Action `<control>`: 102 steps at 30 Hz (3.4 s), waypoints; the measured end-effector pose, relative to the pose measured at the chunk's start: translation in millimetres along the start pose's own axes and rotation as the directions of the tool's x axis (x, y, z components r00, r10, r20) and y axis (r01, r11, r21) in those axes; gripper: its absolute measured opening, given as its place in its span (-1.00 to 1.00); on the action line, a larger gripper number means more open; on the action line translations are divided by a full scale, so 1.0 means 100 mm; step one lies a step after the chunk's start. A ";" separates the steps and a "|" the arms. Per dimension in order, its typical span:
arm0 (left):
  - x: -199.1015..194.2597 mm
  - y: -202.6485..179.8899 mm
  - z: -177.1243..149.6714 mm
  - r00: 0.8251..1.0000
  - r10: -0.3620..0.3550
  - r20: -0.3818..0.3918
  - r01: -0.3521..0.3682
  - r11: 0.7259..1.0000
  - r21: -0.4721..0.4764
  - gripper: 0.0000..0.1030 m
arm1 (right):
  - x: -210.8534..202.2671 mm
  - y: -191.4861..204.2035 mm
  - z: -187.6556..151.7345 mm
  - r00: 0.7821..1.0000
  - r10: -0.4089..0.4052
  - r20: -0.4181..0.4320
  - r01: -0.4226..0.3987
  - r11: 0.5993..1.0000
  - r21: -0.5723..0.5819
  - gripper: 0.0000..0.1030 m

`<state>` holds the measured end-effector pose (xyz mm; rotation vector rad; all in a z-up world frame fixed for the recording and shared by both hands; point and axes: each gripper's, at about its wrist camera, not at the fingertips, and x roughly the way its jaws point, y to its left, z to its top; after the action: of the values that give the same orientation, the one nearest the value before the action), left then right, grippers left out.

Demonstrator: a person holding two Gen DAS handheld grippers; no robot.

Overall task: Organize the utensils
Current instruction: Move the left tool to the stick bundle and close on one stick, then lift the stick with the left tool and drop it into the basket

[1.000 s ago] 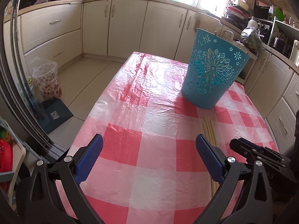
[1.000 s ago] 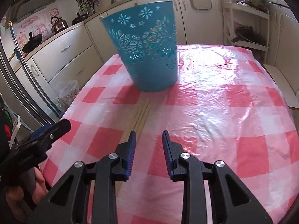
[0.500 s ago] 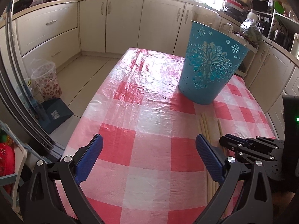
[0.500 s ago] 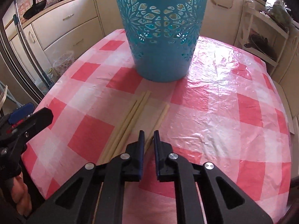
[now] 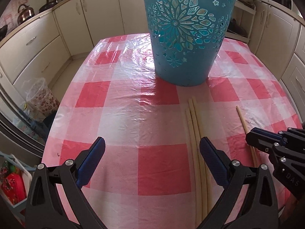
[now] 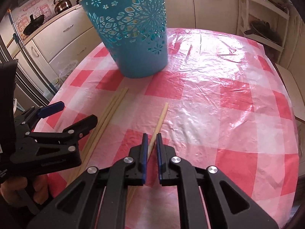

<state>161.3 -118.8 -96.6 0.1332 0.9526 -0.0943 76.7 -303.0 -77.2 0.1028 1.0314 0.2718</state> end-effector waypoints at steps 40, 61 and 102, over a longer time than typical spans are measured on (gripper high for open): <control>0.03 0.11 0.11 0.998 -0.056 -0.016 0.056 0.998 -0.015 0.06 | -0.03 -0.01 0.00 1.000 0.011 0.001 -0.011 1.000 0.011 -0.81; 0.05 -0.03 0.09 0.994 -0.108 -0.022 0.109 0.993 0.055 -0.69 | -0.03 -0.01 0.00 1.000 0.012 0.003 -0.012 1.000 0.013 -0.80; -1.09 0.14 0.55 0.935 -0.322 0.146 0.314 0.946 0.075 -0.91 | -0.03 0.03 -0.03 1.000 -0.006 0.030 0.006 1.000 -0.022 -0.79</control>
<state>144.4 -111.3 25.1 0.0160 0.8078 -0.4237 72.8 -301.1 -75.7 0.0832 0.9988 0.2758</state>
